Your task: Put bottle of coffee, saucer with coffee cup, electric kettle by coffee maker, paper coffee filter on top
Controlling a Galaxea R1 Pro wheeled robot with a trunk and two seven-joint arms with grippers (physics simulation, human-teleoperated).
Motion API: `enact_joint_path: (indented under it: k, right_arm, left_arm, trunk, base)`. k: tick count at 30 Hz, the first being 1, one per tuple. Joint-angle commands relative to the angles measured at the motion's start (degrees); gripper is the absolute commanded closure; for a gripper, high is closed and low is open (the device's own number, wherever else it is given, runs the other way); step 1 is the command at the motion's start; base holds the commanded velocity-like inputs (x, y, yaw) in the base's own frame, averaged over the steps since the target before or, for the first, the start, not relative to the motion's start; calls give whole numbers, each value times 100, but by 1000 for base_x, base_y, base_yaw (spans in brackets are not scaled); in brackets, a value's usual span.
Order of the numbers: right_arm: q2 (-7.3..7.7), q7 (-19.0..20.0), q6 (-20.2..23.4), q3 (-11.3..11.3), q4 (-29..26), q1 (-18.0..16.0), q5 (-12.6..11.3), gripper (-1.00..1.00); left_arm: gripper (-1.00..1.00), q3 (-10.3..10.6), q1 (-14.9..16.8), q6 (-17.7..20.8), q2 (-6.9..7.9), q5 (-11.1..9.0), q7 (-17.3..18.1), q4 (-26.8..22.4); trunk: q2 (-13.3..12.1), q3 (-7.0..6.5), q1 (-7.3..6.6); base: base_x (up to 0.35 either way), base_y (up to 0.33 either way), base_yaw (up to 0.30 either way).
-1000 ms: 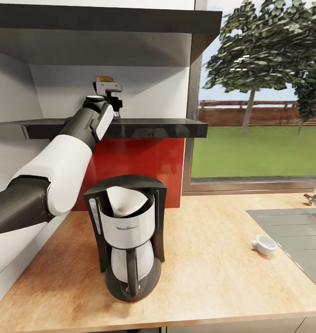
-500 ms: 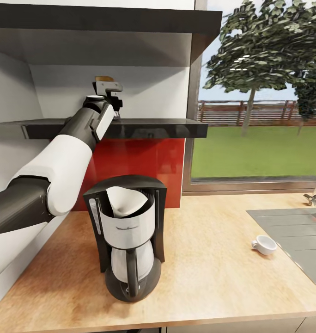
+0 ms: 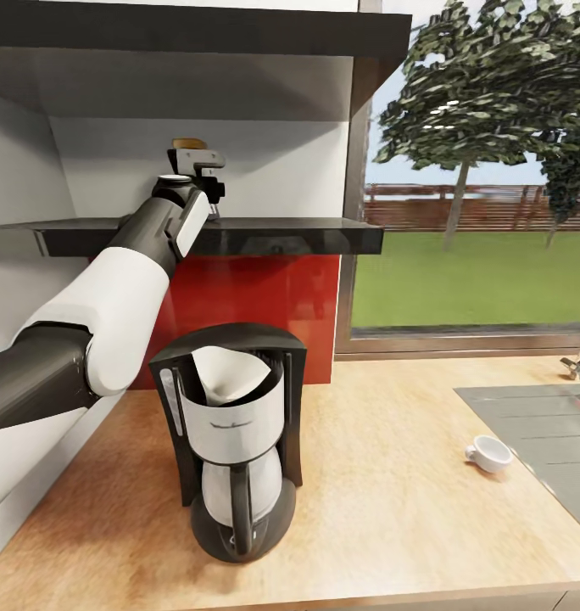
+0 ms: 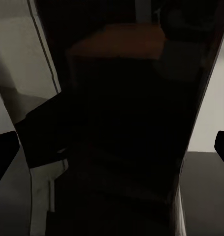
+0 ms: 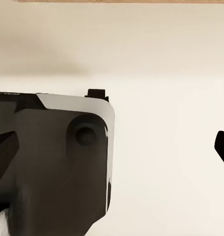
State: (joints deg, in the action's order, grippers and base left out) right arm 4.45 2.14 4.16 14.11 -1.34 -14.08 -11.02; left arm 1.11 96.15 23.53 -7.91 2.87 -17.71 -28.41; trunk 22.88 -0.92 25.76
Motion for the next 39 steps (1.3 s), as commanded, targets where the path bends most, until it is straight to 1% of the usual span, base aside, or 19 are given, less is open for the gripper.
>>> enact_joint_path:
  k: [1, 9, 10, 34, 39]
  right_arm:
    - [3, 15, 32, 48, -10, 1, -58, -100]
    - [3, 15, 32, 48, -8, 11, -58, -100]
    - [3, 15, 32, 48, -7, 14, -58, -100]
    - [-6, 15, 32, 57, -16, 45, -54, -100]
    - [-43, 22, 32, 61, -16, 45, -53, -100]
  left_arm:
    - [-100, 14, 1, 40, 0, 29, -10, -6]
    - [-100, 19, 1, 65, -1, 29, 4, 1]
    - [100, 16, 1, 65, -1, 29, 5, -1]
    - [100, 20, 1, 73, 0, 29, -2, -18]
    - [100, 34, 8, 83, 0, 29, -2, -31]
  trunk:
    - [4, 2, 2]
    - [4, 2, 2]
    - [4, 2, 2]
    - [4, 2, 2]
    - [4, 2, 2]
  base:
    - [1, 0, 0]
    - [0, 0, 0]
    - [0, 0, 0]
    - [0, 0, 0]
    - [0, 0, 0]
